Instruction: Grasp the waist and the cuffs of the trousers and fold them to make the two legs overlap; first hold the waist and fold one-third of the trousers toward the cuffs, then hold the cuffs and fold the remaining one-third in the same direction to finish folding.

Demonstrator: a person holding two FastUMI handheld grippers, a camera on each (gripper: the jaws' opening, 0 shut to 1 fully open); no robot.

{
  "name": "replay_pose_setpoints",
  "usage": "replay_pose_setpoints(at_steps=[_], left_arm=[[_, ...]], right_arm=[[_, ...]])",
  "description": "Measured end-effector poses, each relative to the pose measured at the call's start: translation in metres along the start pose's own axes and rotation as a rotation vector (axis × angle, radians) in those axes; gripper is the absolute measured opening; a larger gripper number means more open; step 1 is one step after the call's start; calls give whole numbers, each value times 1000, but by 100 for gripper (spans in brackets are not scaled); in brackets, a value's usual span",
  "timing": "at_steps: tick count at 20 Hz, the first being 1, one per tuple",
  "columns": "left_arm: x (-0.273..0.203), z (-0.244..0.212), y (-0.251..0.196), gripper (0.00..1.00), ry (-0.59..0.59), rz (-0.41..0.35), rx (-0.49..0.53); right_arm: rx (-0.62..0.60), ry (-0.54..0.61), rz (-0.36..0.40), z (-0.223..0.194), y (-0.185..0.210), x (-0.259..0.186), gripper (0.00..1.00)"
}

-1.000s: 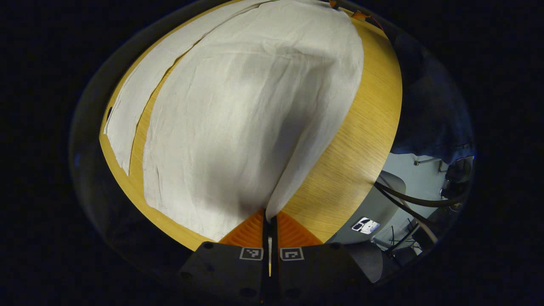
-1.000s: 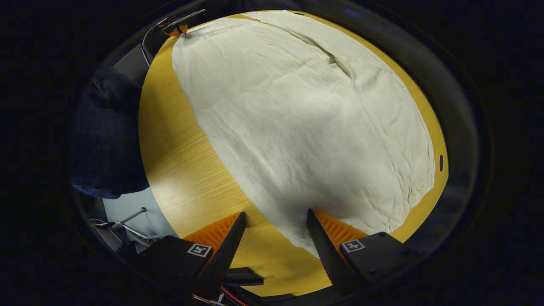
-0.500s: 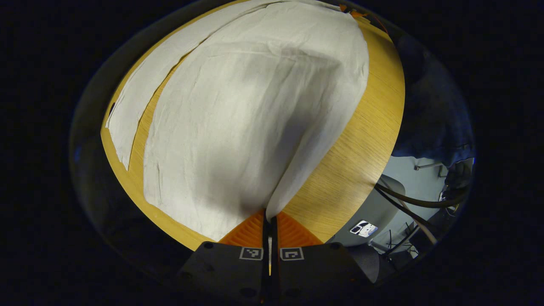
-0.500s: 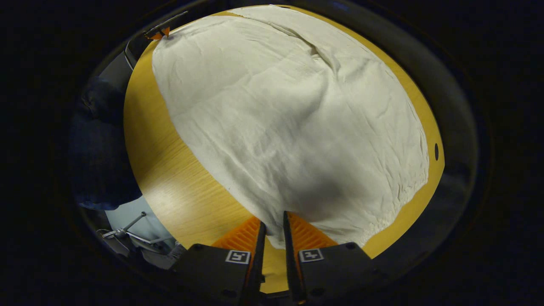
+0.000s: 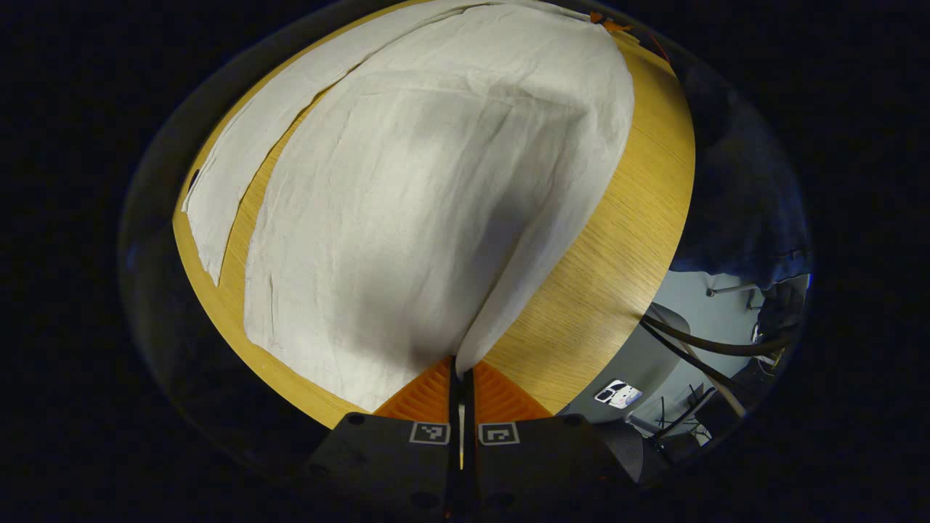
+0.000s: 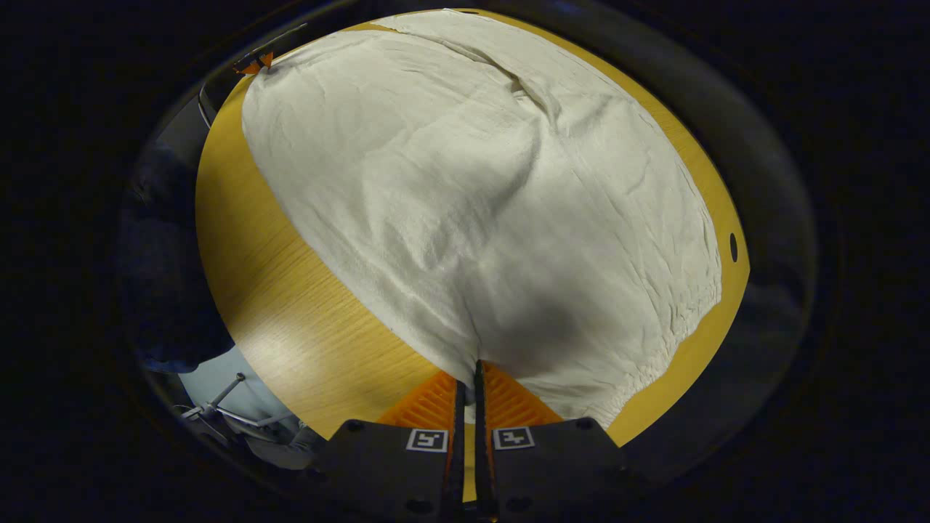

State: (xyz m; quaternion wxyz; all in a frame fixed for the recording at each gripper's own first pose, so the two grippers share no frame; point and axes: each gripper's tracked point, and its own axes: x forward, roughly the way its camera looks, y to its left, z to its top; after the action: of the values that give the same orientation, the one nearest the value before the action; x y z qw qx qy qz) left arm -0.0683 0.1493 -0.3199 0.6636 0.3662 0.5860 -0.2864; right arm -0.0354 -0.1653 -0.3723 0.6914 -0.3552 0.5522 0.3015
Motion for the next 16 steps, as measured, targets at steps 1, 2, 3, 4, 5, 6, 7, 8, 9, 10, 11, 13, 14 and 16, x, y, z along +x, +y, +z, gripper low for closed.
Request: replay_pose_setpoints(at_steps=[1,2,3,4,5,6,7,8,9,10,11,13,14,16], left_arm=[[0,-1,0,0,-4,13,-14],[0,0,1,0,-17,30,-36],[-1,0,2,0,-29,50,-67],[0,1,5,0,-55,78,-111],[1,3,9,0,-84,112,-165],[2,7,12,0,-117,141,-234],[2,12,16,0,-147,163,-292],[2,18,23,0,-184,191,-363],[0,24,31,0,-214,218,-420],[-3,32,42,0,-255,247,-487],[-6,42,56,0,-301,273,-556],[-15,68,86,0,-389,279,-732],[-22,85,107,0,-447,284,-815],[-39,121,151,0,-545,306,-898]], right_arm=[[35,-3,-16,0,-1,-1,8],[79,-9,-35,0,-1,-1,8],[128,-23,-57,2,-1,-2,8],[177,-42,-83,2,-2,-4,8],[239,-59,-112,2,-3,-5,8],[299,-80,-137,2,-3,-7,8],[360,-103,-162,5,-3,-8,9],[418,-124,-184,5,-3,-10,8],[472,-151,-198,7,-4,-13,8],[525,-182,-212,11,-5,-16,5],[575,-208,-221,16,-8,-20,8],[666,-267,-239,25,-18,-31,9],[706,-288,-253,29,-24,-34,8],[790,-324,-262,37,-36,-42,3]])
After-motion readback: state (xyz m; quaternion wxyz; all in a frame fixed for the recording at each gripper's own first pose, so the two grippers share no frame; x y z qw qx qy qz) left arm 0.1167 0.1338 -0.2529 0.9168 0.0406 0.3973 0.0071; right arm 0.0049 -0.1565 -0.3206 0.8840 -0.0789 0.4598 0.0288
